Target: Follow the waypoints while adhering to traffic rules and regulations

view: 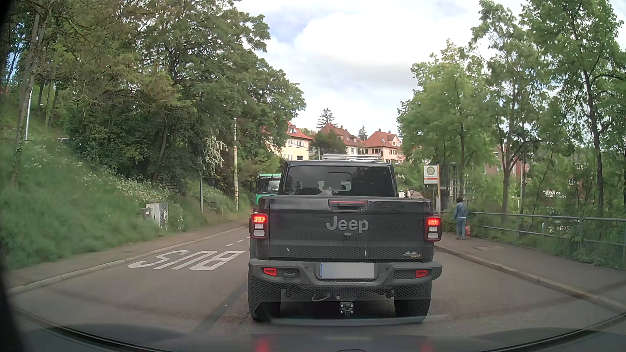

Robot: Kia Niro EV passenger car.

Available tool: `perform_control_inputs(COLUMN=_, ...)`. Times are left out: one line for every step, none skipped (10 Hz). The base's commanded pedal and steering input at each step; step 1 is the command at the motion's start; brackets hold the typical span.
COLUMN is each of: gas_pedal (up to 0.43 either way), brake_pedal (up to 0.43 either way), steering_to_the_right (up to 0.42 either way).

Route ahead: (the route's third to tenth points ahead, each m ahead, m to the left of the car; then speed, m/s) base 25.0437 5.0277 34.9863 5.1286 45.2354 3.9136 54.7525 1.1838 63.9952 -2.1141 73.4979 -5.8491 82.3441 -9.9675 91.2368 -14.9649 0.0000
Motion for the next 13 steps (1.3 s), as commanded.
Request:
perform_control_inputs(gas_pedal=0.0, brake_pedal=0.0, steering_to_the_right=0.0)
perform_control_inputs(gas_pedal=0.0, brake_pedal=0.0, steering_to_the_right=0.0)
perform_control_inputs(gas_pedal=0.0, brake_pedal=0.0, steering_to_the_right=0.0)
perform_control_inputs(gas_pedal=0.0, brake_pedal=0.0, steering_to_the_right=0.0)
perform_control_inputs(gas_pedal=0.0, brake_pedal=0.0, steering_to_the_right=0.0)
perform_control_inputs(gas_pedal=0.0, brake_pedal=0.0, steering_to_the_right=0.003)
perform_control_inputs(gas_pedal=0.0, brake_pedal=0.0, steering_to_the_right=0.004)
perform_control_inputs(gas_pedal=0.0, brake_pedal=0.0, steering_to_the_right=0.004)
perform_control_inputs(gas_pedal=0.0, brake_pedal=0.0, steering_to_the_right=0.004)
perform_control_inputs(gas_pedal=0.0, brake_pedal=0.0, steering_to_the_right=0.004)
perform_control_inputs(gas_pedal=0.0, brake_pedal=0.0, steering_to_the_right=0.004)
perform_control_inputs(gas_pedal=0.0, brake_pedal=0.0, steering_to_the_right=0.004)
perform_control_inputs(gas_pedal=0.0, brake_pedal=0.0, steering_to_the_right=0.004)
